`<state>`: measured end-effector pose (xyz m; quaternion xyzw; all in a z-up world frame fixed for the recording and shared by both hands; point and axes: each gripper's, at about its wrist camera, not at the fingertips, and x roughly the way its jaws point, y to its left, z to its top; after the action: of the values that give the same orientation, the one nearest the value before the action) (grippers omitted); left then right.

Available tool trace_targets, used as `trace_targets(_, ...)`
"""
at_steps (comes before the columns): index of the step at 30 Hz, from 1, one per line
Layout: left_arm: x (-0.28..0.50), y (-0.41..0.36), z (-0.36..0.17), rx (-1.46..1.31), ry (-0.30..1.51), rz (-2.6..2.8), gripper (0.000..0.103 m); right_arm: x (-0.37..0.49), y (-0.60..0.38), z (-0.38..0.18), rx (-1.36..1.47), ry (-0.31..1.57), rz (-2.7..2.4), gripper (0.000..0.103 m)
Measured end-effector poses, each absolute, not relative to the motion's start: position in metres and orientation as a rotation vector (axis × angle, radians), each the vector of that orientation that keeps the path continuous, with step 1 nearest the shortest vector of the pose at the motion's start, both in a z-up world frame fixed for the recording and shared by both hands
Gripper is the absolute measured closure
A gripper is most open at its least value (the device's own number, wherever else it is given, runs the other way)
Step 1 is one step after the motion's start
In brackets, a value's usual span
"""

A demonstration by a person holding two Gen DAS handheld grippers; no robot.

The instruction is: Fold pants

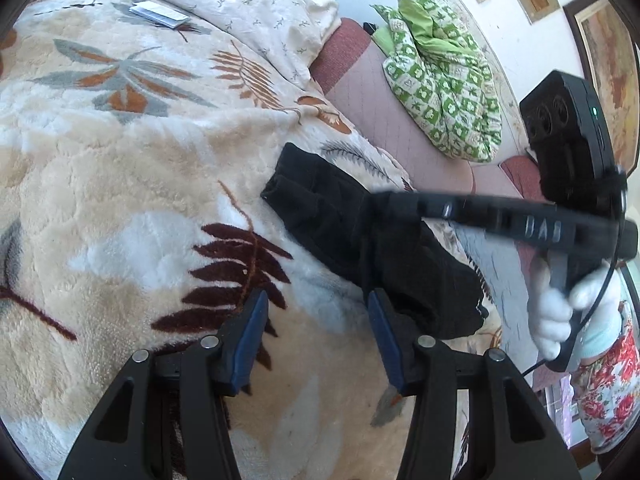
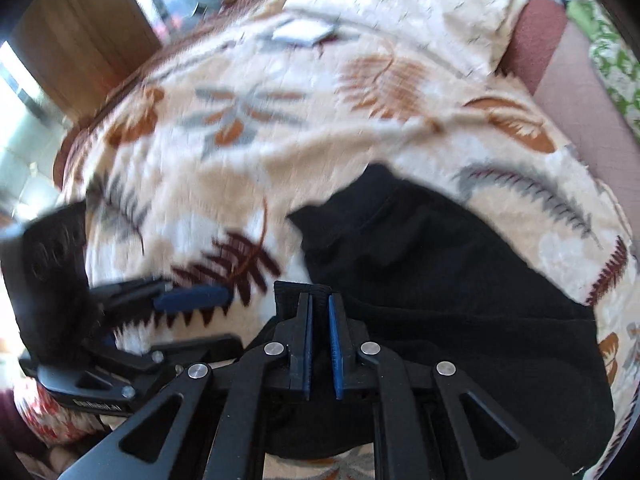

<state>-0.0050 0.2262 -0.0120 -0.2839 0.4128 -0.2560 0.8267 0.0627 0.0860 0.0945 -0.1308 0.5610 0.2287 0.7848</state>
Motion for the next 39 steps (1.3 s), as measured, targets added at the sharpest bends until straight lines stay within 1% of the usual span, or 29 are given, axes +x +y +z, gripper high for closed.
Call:
trace_targets(3,-0.002,0.232,-0.012,-0.644,0.871,-0.540,0.052,0.090,0.091,0.110,-0.224,1.151,0.422,0.095)
trace_targets(5,-0.001,0.235,-0.012,-0.667,0.868,-0.542,0.052,0.111,0.103,0.107,-0.226,1.140,0.376,0.095)
trace_targets(8,0.001,0.239,-0.012,-0.698,0.867,-0.545,0.052,0.134,0.118,0.084,-0.247,1.177,0.318,0.094)
trace_targets(9,0.001,0.240,-0.013,-0.708,0.867,-0.546,0.052,0.143,0.123,0.072,-0.244,1.203,0.305,0.091)
trace_targets(10,0.002,0.242,-0.013,-0.717,0.868,-0.546,0.051,0.148,0.122,0.064,-0.234,1.222,0.303,0.090)
trace_targets(13,0.002,0.244,-0.013,-0.727,0.869,-0.540,0.051,0.156,0.121,0.050,-0.188,1.230,0.285,0.090)
trace_targets(16,0.002,0.246,-0.013,-0.735,0.869,-0.536,0.051,0.153,0.119,0.059,-0.138,1.200,0.290,0.083)
trace_targets(20,0.004,0.250,-0.011,-0.749,0.863,-0.527,0.051,0.135,0.111,0.069,-0.141,1.213,0.317,0.083)
trace_targets(27,0.002,0.258,-0.010,-0.770,0.854,-0.510,0.051,0.095,0.112,0.065,-0.171,1.262,0.398,0.082)
trace_targets(29,0.003,0.257,-0.011,-0.768,0.861,-0.508,0.051,0.098,0.116,0.065,-0.204,1.250,0.375,0.071)
trace_targets(30,0.003,0.256,-0.011,-0.765,0.865,-0.508,0.051,0.101,0.118,0.063,-0.222,1.251,0.357,0.053)
trace_targets(31,0.003,0.255,-0.011,-0.762,0.866,-0.509,0.051,0.105,0.120,0.060,-0.239,1.259,0.332,0.042)
trace_targets(32,0.003,0.255,-0.011,-0.759,0.865,-0.510,0.051,0.109,0.122,0.056,-0.259,1.266,0.308,0.042)
trace_targets(33,0.004,0.255,-0.010,-0.760,0.864,-0.511,0.051,0.112,0.125,0.051,-0.292,1.281,0.283,0.048)
trace_targets(34,0.004,0.256,-0.010,-0.763,0.863,-0.515,0.051,0.115,0.127,0.043,-0.315,1.306,0.266,0.087)
trace_targets(35,0.004,0.256,-0.010,-0.767,0.863,-0.518,0.051,0.119,0.128,0.034,-0.315,1.348,0.250,0.090)
trace_targets(39,0.005,0.256,-0.010,-0.781,0.864,-0.527,0.050,0.132,0.129,0.033,-0.292,1.344,0.228,0.092)
